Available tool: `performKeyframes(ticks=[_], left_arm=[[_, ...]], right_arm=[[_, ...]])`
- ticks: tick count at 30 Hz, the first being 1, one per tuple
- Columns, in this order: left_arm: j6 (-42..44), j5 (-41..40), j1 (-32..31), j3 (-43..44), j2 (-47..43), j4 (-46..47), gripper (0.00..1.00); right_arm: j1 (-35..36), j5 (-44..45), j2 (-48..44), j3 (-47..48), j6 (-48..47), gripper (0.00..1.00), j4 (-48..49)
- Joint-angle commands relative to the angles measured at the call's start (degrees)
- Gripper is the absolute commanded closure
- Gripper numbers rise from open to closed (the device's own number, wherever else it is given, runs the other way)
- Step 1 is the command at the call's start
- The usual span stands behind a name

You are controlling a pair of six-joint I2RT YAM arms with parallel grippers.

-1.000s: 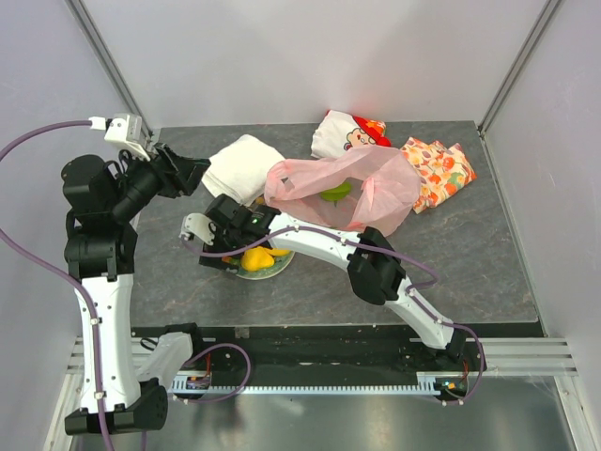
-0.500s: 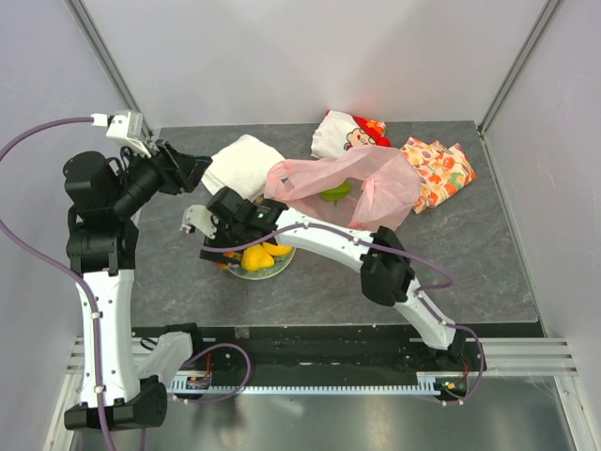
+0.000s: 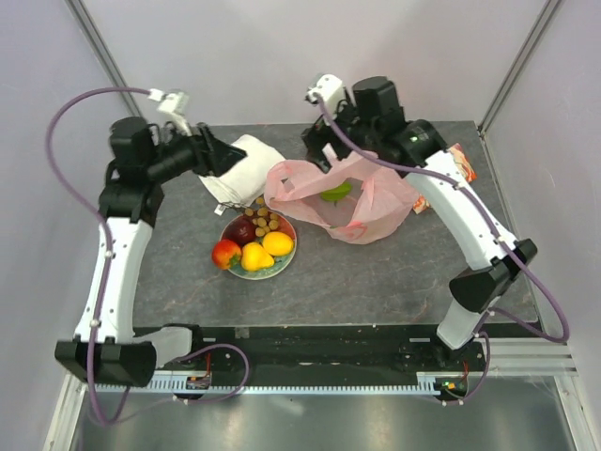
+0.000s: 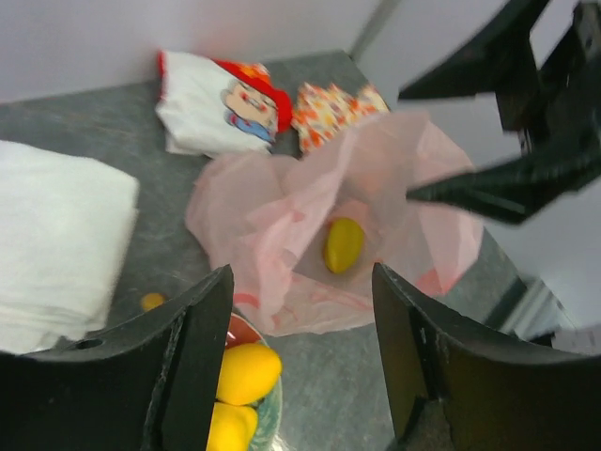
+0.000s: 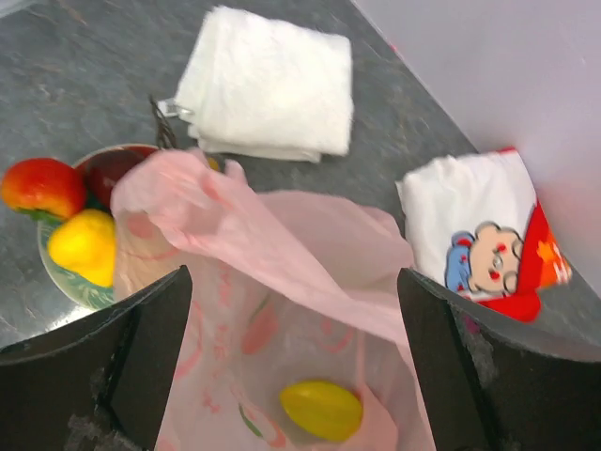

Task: Take the fake fruits out of the plastic bag

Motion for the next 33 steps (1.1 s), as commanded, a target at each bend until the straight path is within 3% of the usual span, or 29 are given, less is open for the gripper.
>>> performKeyframes(ticks=[1, 11, 14, 15, 16, 21, 24, 26, 33], left_arm=[[9.8, 1.1, -7.8, 3.0, 6.2, -3.8, 0.33], [20.8, -9.2, -16.9, 14.2, 29.0, -13.0, 0.34], [23.0, -9.4, -18.0, 13.7, 30.9, -13.1, 0.60], [22.5, -9.1, -18.2, 13.2, 31.3, -13.2, 0.90], [21.6, -8.4, -18.2, 11.9, 31.2, -13.2, 0.98], [16.8, -4.0, -18.5, 4.3, 25.4, -8.6, 0.98], [14.9, -3.5, -19.3, -7.3, 15.2, -1.6, 0.98], [17.4, -5.1, -20.8, -10.6, 9.5, 1.4, 0.98], [16.5, -5.5, -23.2, -13.1, 9.7, -2.4, 0.98]], right_arm=[[-2.8, -2.1, -3.0, -7.4, -0.2, 0.03, -3.9], [-9.8, -4.1, -4.2, -23.0, 4.0, 0.12, -4.5], [-12.0, -3.5, -8.3, -28.9, 2.0, 0.14, -6.4], [-12.0, -3.3, -11.6, -30.9, 1.2, 0.14, -7.1], [-12.0, -3.7, -13.2, -35.0, 0.8, 0.14, -7.6], [-12.0, -1.9, -23.3, -46.9, -4.4, 0.14, -10.4], [-11.9, 0.3, -25.1, -51.3, -7.4, 0.14, -10.5], [-12.0, 1.5, -25.5, -53.7, -10.2, 0.14, -10.2], [-11.9, 3.2, -24.9, -55.1, -13.5, 0.14, -8.7]])
